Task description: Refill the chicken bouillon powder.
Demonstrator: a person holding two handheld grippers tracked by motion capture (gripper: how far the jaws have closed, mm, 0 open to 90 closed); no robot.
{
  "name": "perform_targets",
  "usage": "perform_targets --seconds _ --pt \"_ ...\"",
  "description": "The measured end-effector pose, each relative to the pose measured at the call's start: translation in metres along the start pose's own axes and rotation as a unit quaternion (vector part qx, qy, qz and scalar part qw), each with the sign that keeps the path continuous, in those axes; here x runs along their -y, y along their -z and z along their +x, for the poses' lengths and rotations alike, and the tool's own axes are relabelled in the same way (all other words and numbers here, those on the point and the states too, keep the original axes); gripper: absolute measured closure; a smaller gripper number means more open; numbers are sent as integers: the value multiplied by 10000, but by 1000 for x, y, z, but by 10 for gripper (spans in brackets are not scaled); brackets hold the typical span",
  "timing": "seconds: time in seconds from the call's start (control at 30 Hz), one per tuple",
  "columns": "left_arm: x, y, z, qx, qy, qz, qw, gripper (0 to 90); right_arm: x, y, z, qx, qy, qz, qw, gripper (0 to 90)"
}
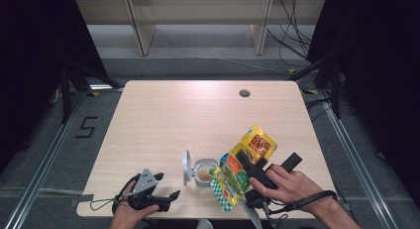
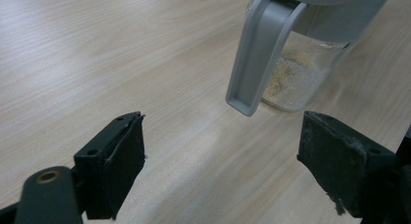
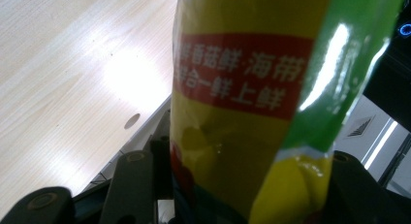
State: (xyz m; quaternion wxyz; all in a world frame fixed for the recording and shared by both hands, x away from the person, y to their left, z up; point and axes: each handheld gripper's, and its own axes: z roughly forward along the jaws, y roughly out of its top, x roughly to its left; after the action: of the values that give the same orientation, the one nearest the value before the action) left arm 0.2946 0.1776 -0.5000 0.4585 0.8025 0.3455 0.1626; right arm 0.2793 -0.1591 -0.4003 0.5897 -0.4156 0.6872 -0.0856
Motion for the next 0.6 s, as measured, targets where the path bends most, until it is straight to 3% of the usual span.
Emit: perform_targets --seconds 0.27,0.33,0.4,0.53,0.6 --pt "0 0 -1 8 39 -21 10000 163 1 4 -1 45 129 -55 9999 533" --pt "0 -1 -2 -6 102 -4 9999 163 1 6 1 8 19 -1 10000 533" --pt "0 -1 -1 16 20 -20 10000 163 1 6 0 18 29 -5 10000 534" --pt "0 -1 -2 -16 107 -3 9999 163 1 5 0 72 55 16 10000 534" --pt "0 -1 -1 23 40 -41 10000 163 1 4 -2 34 99 -42 9999 534"
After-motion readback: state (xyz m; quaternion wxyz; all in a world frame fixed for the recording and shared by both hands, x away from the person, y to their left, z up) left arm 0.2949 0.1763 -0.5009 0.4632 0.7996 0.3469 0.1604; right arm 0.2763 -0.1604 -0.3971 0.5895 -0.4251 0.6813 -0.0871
